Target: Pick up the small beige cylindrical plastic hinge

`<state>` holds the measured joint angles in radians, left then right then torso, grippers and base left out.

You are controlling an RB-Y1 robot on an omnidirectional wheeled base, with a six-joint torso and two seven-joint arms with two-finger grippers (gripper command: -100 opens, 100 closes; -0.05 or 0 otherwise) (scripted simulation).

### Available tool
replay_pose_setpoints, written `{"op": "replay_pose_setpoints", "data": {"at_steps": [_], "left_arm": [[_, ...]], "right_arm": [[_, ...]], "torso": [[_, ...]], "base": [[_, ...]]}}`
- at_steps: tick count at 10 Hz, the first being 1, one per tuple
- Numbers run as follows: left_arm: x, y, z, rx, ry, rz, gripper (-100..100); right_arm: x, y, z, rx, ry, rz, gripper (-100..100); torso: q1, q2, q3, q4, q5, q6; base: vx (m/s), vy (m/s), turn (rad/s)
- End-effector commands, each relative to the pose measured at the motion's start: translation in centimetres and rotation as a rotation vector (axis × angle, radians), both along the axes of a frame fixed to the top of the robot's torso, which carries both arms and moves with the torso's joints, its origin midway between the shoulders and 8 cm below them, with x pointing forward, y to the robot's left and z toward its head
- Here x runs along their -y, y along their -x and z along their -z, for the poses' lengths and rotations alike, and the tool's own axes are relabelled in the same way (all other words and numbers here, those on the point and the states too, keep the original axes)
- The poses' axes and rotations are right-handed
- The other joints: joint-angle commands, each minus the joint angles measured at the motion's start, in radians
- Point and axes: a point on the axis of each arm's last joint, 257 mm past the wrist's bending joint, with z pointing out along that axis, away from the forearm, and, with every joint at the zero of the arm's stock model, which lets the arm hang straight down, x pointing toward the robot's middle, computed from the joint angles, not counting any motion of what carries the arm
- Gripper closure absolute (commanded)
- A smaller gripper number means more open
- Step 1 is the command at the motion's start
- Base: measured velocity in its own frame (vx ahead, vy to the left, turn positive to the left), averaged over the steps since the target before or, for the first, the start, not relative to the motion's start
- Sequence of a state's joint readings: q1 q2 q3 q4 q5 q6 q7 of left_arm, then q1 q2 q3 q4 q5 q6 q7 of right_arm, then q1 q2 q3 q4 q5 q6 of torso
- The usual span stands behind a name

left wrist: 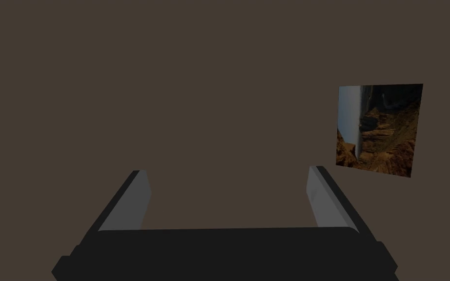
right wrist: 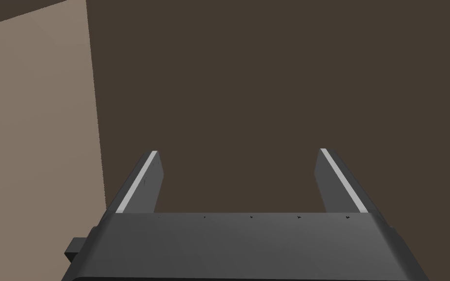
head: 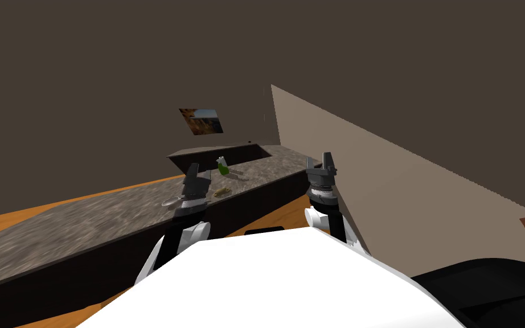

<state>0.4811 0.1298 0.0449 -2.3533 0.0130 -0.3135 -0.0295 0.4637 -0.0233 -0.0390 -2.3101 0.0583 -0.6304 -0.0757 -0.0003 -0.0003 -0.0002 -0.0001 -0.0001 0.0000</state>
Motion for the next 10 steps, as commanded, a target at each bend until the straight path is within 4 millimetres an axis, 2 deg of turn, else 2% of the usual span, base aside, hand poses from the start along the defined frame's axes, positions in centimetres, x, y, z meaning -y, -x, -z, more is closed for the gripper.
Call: {"op": "replay_pose_setpoints", "data": {"at_steps": [1,10], "left_arm": [[-0.3,-0.5,0.3,-0.025,0.002,-0.001,-100],[-3.1,-3.3,3.9,-0.231,0.027,-0.012,-100]], "right_arm": [[0.0,0.0,0.0,0.000,0.000,0.000,0],[0.0,0.0,0.0,0.000,0.000,0.000,0]], "torso": [[0.000,0.000,0.000,0.000,0.000,0.000],[0.000,0.000,0.000,0.000,0.000,0.000]], "base": [[0.003,-0.007,0.001],[0.006,-0.010,0.002]]}}
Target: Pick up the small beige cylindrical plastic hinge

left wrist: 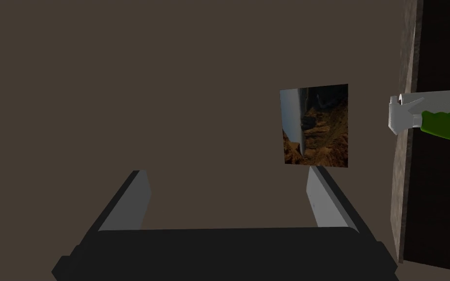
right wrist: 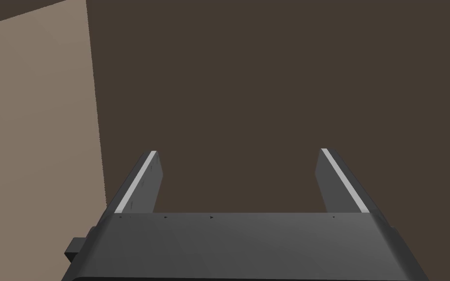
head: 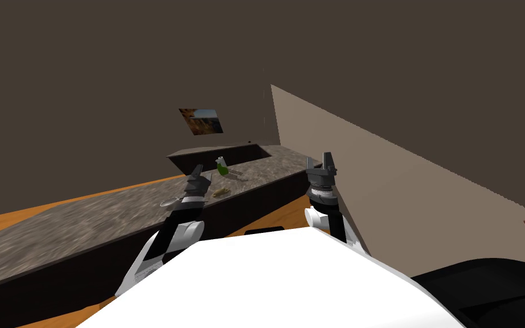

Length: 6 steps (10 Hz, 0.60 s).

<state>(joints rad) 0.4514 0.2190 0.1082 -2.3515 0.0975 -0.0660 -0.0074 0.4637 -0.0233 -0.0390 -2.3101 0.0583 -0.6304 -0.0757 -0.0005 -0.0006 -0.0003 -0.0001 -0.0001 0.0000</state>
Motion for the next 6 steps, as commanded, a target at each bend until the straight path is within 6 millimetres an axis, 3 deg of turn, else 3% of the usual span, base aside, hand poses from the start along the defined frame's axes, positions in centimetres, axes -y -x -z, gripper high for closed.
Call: {"op": "replay_pose_setpoints", "data": {"at_steps": [1,6], "left_arm": [[-0.4,-0.4,0.8,-0.043,0.007,-0.006,-100],[-1.9,-1.4,2.9,-0.150,0.028,-0.018,-100]], "right_arm": [[0.0,0.0,0.0,0.000,0.000,0.000,0],[0.0,0.0,0.0,0.000,0.000,0.000,0]], "torso": [[0.000,0.000,0.000,0.000,0.000,0.000],[0.000,0.000,0.000,0.000,0.000,0.000]], "base": [[0.007,-0.010,0.001],[0.006,-0.008,-0.002]]}}
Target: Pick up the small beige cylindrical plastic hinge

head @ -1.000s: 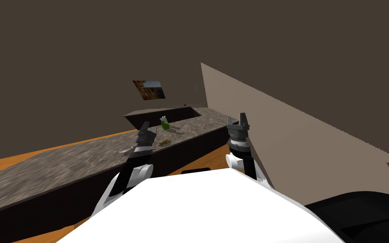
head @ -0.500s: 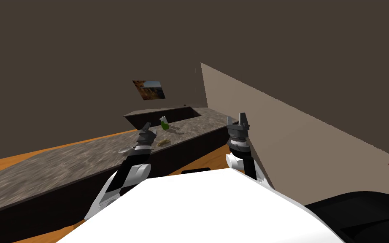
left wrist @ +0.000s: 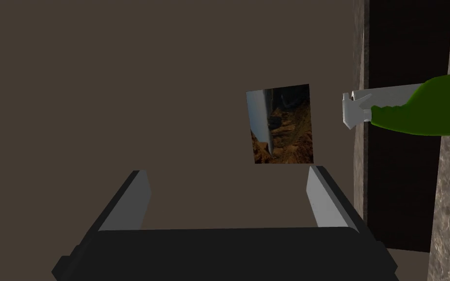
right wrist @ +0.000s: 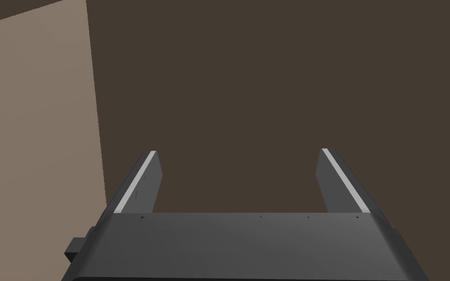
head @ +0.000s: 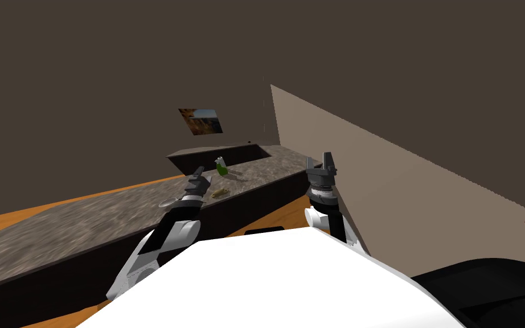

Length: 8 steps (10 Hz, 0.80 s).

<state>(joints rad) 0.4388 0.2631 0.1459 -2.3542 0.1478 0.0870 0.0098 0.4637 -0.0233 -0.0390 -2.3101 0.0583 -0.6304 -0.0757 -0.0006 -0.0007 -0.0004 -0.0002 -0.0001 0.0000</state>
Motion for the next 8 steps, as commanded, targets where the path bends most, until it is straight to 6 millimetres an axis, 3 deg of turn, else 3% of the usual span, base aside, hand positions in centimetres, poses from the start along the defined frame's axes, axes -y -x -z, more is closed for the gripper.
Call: {"op": "replay_pose_setpoints", "data": {"at_steps": [1,8], "left_arm": [[-0.2,-0.2,0.8,-0.035,0.005,-0.006,-100],[-2.5,-1.1,4.1,-0.196,0.051,-0.032,-100]], "right_arm": [[0.0,0.0,0.0,0.000,0.000,0.000,0],[0.0,0.0,0.0,0.000,0.000,0.000,0]], "torso": [[0.000,0.000,0.000,0.000,0.000,0.000],[0.000,0.000,0.000,0.000,0.000,0.000]], "base": [[0.000,0.000,0.000],[0.007,-0.006,-0.012]]}}
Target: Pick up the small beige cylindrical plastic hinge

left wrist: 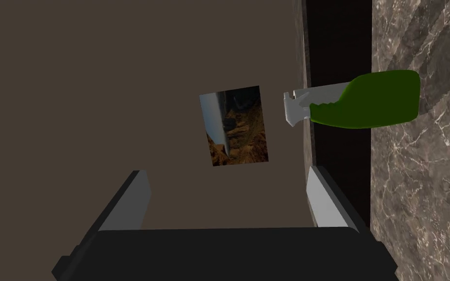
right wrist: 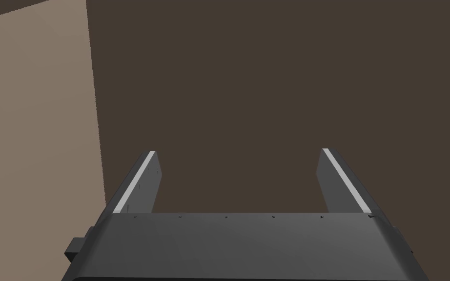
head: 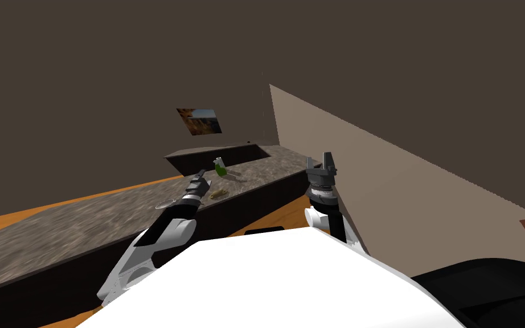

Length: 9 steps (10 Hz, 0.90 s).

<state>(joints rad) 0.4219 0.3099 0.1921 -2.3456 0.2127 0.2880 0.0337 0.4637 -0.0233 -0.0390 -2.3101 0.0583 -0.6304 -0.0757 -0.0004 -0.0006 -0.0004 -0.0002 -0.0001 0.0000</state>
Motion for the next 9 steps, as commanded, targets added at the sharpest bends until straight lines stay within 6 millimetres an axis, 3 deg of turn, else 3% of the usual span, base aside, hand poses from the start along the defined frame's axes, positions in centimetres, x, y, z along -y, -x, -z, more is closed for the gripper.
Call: {"op": "replay_pose_setpoints", "data": {"at_steps": [1,9], "left_arm": [[-0.2,-0.1,0.9,-0.039,0.007,-0.007,-100],[-2.8,-0.1,5.1,-0.231,0.069,-0.048,-100]], "right_arm": [[0.0,0.0,0.0,0.000,0.000,0.000,0],[0.0,0.0,0.0,0.000,0.000,0.000,0]], "torso": [[0.000,0.000,0.000,0.000,0.000,0.000],[0.000,0.000,0.000,0.000,0.000,0.000]], "base": [[0.005,-0.004,0.005],[0.007,-0.003,-0.027]]}}
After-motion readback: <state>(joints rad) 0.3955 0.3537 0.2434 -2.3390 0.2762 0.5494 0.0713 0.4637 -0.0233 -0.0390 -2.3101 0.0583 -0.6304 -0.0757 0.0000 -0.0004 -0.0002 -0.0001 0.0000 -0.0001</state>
